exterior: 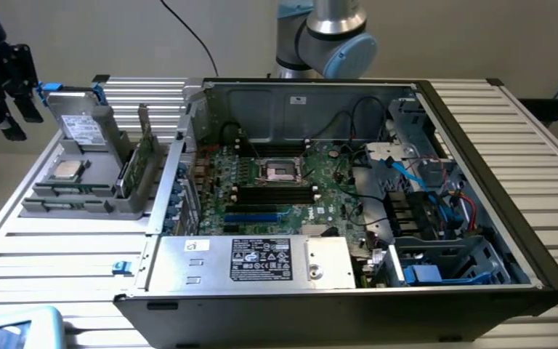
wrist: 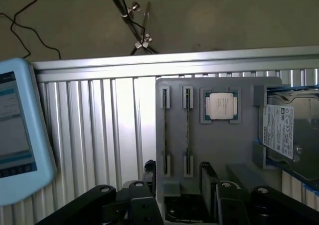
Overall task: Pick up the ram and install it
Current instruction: 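Pick up the ram and move it above insertion slot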
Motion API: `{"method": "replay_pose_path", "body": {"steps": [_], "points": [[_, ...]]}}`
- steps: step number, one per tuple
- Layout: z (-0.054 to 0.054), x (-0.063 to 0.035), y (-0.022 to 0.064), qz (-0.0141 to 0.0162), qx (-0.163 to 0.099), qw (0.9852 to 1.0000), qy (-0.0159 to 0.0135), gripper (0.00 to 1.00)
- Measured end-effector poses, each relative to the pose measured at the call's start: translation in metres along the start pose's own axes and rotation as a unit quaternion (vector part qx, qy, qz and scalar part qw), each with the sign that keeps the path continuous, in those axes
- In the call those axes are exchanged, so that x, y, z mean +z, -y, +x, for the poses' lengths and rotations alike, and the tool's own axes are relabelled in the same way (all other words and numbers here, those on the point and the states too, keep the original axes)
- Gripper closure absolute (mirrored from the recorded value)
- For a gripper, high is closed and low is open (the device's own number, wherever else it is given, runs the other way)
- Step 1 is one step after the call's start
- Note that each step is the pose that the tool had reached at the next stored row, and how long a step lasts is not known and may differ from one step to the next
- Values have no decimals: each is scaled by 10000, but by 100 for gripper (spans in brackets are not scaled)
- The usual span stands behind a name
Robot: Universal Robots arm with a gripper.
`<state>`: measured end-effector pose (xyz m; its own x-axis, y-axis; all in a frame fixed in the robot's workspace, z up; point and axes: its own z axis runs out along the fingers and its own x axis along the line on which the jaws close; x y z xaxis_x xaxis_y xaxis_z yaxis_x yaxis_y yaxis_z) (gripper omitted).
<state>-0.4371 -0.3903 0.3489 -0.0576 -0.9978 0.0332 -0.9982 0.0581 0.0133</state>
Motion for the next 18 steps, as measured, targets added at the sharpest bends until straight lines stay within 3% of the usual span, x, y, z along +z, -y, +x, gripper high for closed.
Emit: {"method": "replay_pose_path", "body": {"steps": [18], "points": [[19,328,9,0,-24,10000,-1,52]]}}
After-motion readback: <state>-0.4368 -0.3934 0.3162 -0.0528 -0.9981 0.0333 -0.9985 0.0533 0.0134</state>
